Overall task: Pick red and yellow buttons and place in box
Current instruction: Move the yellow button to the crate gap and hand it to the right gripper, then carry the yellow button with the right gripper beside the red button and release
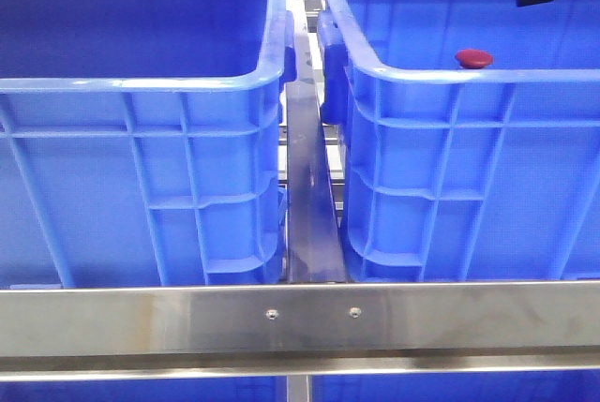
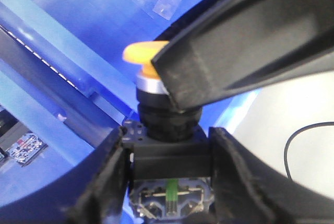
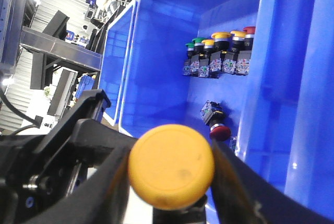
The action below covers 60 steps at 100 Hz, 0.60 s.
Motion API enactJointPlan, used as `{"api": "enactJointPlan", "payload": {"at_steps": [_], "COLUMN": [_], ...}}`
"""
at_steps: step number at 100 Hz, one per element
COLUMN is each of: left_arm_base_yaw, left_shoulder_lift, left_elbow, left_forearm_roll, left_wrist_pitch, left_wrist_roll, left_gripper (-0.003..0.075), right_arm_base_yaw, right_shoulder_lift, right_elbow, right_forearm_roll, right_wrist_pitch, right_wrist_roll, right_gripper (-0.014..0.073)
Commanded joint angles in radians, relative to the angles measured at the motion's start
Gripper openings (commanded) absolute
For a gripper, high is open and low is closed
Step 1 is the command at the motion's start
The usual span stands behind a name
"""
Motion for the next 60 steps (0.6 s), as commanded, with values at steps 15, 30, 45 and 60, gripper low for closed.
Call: {"api": "enactJointPlan", "payload": {"at_steps": [15,30,45,60], "left_arm_base_yaw": [-0.004,-0.004,-0.004,-0.004], "left_shoulder_lift": [-0.044,-0.044,-0.044,-0.044], "left_elbow": [-0.033,-0.033,-0.033,-0.033], "left_forearm_roll": [-0.022,-0.022,-0.022,-0.022], "left_wrist_pitch": [-0.032,-0.004,-0.003,-0.003], "left_wrist_roll": [-0.001,-0.001,-0.001,-0.001], "left_gripper": [0.0643,0.0652,0.0636,0.0636], "right_arm_base_yaw": [0.0,-0.017,-0.062,-0.122], "right_shoulder_lift": [-0.025,-0.026,-0.026,-0.026], "right_elbow": [-0.033,-0.059,-0.119,-0.169], "right_forearm_roll": [0.067,0.066,0.066,0.062], "right_wrist_pitch": [0.024,-0.019,-0.081,-0.165], "right_wrist_roll": [-0.025,-0.113,-0.246,-0.395], "right_gripper": [0.0244,0.0244,0.0244,0.0244]}}
